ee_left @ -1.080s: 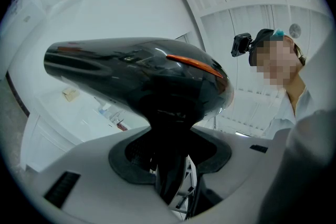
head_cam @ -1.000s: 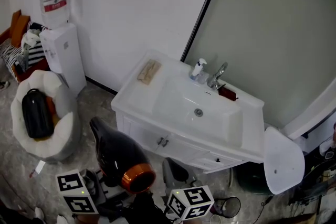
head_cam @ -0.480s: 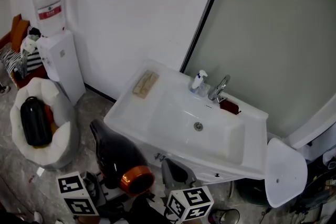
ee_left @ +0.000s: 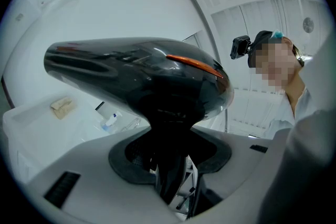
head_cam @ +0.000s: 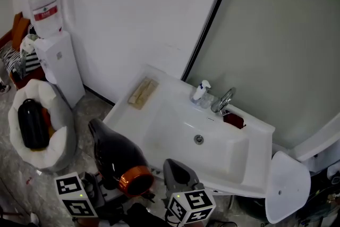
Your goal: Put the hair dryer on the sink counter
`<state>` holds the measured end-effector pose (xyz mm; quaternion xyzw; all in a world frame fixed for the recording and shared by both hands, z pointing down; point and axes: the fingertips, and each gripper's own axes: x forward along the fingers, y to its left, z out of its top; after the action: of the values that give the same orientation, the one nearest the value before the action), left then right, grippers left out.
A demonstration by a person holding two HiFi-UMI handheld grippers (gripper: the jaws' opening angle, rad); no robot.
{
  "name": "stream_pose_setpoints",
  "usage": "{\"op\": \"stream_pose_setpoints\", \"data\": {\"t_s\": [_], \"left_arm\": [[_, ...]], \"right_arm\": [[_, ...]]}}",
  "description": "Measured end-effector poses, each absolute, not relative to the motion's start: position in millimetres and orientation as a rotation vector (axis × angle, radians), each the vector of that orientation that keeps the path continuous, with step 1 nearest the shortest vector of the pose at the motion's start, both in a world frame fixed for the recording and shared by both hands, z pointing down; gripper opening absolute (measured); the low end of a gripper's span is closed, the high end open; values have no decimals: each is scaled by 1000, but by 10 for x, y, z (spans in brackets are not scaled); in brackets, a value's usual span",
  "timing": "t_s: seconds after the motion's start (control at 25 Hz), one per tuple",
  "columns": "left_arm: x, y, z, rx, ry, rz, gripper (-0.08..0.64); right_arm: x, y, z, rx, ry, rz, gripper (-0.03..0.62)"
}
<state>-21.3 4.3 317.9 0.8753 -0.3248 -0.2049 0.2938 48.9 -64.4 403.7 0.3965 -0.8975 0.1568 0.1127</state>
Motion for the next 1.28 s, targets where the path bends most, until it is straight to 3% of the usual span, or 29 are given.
{"op": "stream_pose_setpoints", "data": {"t_s": [0.64, 1.28], "left_arm": [[109, -468, 2997, 2346, -852, -563, 176], [-31, -1051, 3052, 2364, -777, -532, 176]], "right_arm": [[751, -1139, 3945, 1163, -2665, 493, -2], [766, -1597, 3962, 1283, -2619, 498, -3]]}}
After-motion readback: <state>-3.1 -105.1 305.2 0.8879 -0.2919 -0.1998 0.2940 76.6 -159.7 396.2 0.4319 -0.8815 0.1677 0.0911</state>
